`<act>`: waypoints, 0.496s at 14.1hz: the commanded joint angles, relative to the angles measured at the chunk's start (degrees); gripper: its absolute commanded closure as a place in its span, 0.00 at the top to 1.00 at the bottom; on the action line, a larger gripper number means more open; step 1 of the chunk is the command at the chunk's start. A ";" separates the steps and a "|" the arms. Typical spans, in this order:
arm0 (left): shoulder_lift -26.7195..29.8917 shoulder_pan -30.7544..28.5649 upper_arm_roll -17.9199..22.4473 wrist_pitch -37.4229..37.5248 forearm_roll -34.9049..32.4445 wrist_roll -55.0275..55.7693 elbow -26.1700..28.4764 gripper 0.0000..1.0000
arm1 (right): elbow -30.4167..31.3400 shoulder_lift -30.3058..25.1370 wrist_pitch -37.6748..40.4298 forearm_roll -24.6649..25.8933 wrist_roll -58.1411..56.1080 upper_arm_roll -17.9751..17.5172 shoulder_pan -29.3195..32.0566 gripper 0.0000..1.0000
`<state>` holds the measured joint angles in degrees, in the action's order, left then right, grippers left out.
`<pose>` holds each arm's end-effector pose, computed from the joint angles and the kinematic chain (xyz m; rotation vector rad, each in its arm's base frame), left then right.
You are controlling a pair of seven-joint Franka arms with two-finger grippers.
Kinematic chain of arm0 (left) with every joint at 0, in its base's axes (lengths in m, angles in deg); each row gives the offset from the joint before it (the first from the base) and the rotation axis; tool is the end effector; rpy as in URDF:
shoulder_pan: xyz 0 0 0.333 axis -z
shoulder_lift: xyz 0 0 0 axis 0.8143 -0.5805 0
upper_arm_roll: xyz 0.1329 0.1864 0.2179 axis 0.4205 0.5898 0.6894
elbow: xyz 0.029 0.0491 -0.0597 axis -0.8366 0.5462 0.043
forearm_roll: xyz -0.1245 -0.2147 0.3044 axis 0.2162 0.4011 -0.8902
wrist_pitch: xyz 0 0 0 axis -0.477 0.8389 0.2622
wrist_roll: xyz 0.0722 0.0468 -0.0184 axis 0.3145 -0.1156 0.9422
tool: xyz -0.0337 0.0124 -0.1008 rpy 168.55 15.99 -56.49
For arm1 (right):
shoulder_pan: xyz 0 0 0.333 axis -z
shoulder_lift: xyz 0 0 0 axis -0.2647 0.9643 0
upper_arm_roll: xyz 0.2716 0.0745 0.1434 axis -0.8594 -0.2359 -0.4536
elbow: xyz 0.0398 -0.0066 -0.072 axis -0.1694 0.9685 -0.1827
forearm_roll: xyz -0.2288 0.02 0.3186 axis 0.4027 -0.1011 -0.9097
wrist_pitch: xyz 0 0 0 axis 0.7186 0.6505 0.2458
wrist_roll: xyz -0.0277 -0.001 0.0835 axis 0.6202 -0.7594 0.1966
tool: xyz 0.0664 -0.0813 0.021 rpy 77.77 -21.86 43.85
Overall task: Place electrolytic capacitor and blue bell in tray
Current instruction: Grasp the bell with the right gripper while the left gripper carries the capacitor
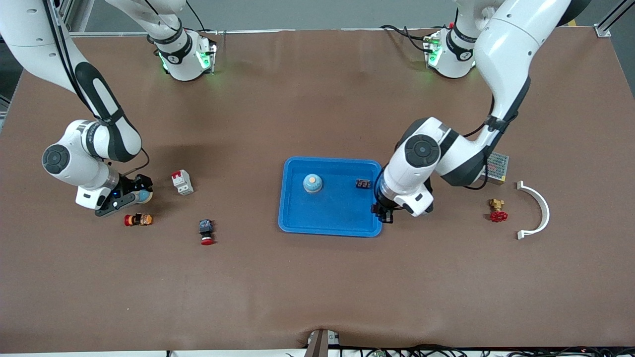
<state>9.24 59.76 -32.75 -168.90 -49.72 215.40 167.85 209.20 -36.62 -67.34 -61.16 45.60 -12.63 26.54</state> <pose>0.6015 -0.3495 0.2837 2.1661 2.0838 -0.0145 0.5490 -0.1002 0.1745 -3.0441 -0.7364 0.0516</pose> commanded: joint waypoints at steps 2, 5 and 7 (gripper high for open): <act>-3.51 6.33 3.84 1.42 0.32 2.35 -5.27 0.00 | 0.41 -0.12 -0.57 0.17 -0.67 -0.69 0.77 0.93; -6.85 14.94 11.75 1.42 0.75 3.39 -8.87 0.00 | 0.41 -0.12 -0.57 0.17 -0.67 -0.69 0.85 0.79; -8.96 17.68 13.87 1.42 0.76 3.58 -10.10 0.00 | 0.41 -0.12 -0.57 0.17 -0.58 -0.69 0.85 0.67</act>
<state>3.20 74.51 -21.21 -168.85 -49.72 218.64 161.61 209.20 -36.61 -67.35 -61.16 45.59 -12.67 26.54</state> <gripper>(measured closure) 0.683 0.256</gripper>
